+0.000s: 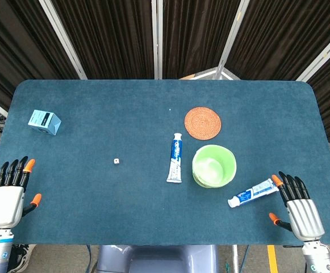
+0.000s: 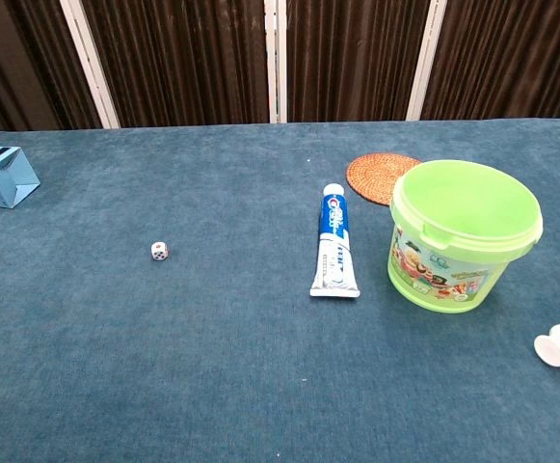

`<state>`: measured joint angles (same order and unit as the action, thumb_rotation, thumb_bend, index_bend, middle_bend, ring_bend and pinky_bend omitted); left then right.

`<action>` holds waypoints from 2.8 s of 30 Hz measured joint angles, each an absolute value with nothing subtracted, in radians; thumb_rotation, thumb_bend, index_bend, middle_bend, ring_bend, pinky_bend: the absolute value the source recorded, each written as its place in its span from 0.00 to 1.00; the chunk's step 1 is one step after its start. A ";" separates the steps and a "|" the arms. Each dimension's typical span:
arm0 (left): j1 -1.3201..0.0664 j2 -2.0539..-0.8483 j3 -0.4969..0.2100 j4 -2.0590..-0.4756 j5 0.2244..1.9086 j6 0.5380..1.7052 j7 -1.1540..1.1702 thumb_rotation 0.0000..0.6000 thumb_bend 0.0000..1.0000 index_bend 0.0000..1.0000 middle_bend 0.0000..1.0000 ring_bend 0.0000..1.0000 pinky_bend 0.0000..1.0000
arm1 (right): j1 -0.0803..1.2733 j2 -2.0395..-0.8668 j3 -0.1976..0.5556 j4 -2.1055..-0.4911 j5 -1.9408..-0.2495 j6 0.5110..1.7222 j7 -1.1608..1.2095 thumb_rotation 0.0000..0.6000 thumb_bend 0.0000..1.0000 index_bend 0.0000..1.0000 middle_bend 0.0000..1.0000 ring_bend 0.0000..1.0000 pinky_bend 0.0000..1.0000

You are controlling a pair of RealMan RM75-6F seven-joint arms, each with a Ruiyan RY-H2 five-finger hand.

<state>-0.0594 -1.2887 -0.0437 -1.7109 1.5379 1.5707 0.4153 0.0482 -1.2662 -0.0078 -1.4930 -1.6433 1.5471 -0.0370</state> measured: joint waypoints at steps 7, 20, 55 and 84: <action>-0.060 -1.291 -0.043 -1.710 1.538 1.569 0.418 1.00 0.28 0.00 0.00 0.00 0.00 | 0.046 -1.265 -0.010 -1.492 -1.642 1.547 -0.037 1.00 0.08 0.00 0.00 0.00 0.00; -0.125 -1.346 -0.097 -1.716 1.437 1.461 0.436 1.00 0.29 0.13 0.00 0.00 0.00 | 0.048 -1.265 -0.009 -1.495 -1.637 1.539 -0.030 1.00 0.08 0.00 0.00 0.00 0.00; -0.659 -1.924 -0.328 -1.286 0.881 1.207 0.945 1.00 0.36 0.40 0.00 0.00 0.00 | 0.058 -1.206 0.022 -1.524 -1.583 1.521 0.077 1.00 0.08 0.00 0.00 0.00 0.00; -0.730 -1.997 -0.305 -1.172 0.819 1.187 0.937 1.00 0.44 0.46 0.00 0.00 0.00 | 0.058 -1.201 0.027 -1.526 -1.575 1.518 0.090 1.00 0.08 0.00 0.00 0.00 0.00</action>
<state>-0.7299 -1.9968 -0.3055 -1.1721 0.8185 1.1874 0.9370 0.0583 -1.2005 0.0270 -1.5257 -1.5751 1.5183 0.0899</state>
